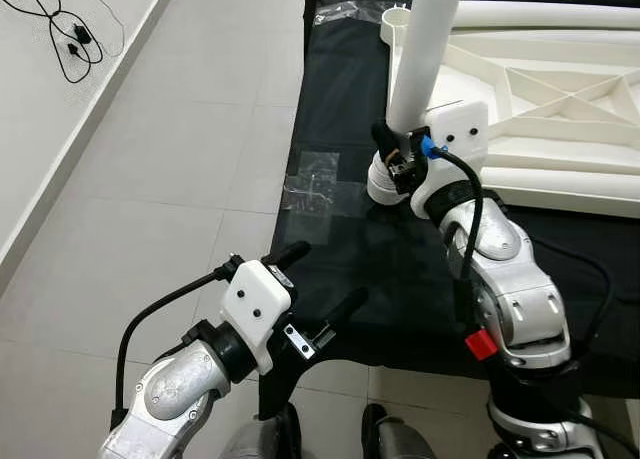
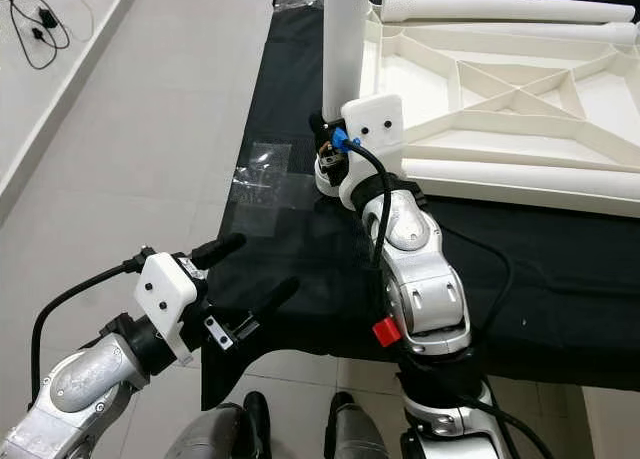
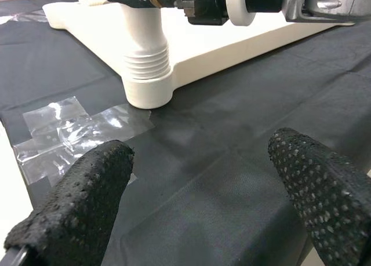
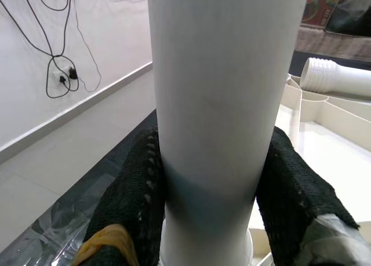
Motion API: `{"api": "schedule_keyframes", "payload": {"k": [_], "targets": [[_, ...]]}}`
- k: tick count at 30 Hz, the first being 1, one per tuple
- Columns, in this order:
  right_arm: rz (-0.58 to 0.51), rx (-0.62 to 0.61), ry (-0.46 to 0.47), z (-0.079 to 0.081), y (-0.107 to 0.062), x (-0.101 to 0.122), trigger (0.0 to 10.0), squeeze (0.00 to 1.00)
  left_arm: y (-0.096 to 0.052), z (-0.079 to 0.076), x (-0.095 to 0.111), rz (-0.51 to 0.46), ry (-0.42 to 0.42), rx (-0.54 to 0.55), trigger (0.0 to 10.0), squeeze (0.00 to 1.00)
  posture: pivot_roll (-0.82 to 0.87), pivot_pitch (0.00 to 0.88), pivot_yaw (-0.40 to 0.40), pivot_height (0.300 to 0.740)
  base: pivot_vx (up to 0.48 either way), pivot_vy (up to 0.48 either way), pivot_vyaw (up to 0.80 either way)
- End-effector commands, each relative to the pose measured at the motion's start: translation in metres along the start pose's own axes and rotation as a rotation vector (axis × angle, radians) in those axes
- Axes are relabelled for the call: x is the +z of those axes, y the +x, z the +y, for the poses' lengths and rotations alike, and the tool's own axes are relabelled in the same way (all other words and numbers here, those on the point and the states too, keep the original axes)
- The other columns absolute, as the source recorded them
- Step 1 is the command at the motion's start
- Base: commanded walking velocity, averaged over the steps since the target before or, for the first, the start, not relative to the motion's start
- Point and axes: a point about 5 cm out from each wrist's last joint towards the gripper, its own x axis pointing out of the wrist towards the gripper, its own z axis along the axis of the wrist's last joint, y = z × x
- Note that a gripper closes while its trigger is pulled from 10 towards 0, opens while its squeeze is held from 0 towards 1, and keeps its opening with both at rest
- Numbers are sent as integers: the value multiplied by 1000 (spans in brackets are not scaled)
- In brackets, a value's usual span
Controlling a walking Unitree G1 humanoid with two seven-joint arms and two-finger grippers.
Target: Building children table
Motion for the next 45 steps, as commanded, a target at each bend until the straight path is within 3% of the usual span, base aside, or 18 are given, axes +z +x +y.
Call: {"api": "schedule_keyframes", "payload": {"k": [1,26,37,45], "targets": [[315,-52,6,-4,-8,-58,10000,0,-2,-1,-5,18,-8,3,10000,0,71,351,17,740,0,0,0],[328,-104,57,2,-5,-55,10000,0,-1,1,-3,12,-3,16,10000,0,72,351,12,740,0,0,0],[319,-110,76,4,-2,-52,10000,0,1,17,7,-21,33,55,10000,0,75,350,11,740,0,0,0],[275,-120,104,1,1,-45,10000,0,1,16,7,-20,33,54,10000,0,73,348,11,740,0,0,0]]}}
